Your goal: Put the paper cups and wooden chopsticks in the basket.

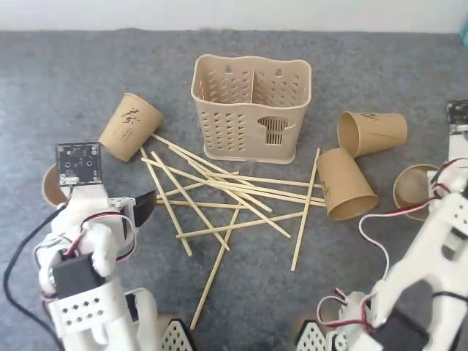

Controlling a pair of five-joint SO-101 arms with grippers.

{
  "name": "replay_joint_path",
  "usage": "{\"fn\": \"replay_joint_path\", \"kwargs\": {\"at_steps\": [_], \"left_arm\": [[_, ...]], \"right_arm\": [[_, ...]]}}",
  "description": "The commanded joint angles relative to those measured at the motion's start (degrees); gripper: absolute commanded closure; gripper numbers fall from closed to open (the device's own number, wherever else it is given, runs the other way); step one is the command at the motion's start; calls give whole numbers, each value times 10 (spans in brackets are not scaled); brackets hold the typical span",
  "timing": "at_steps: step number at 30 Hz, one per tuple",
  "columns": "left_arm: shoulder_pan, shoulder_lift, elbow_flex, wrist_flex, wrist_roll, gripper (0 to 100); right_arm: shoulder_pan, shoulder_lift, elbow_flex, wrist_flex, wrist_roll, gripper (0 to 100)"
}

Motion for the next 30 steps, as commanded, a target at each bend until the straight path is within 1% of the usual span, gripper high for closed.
{"fn": "replay_joint_path", "kwargs": {"at_steps": [1,3,5,15,21,26,30], "left_arm": [[0,-10,-2,-11,-4,633],[0,-10,-2,-11,-4,633],[0,-10,-2,-11,-4,633],[0,-10,9,-13,-5,633],[0,-10,9,-13,-5,633],[1,-10,9,-13,-5,633],[3,-5,6,-14,-5,633]], "right_arm": [[-14,22,-34,3,-47,872],[-16,28,-42,-5,-77,819],[-21,36,-56,-6,-93,798],[-29,48,-96,-5,-99,797],[-7,55,-134,-5,-98,797],[12,61,-116,-4,-96,797],[12,102,-105,-3,-100,797]]}}
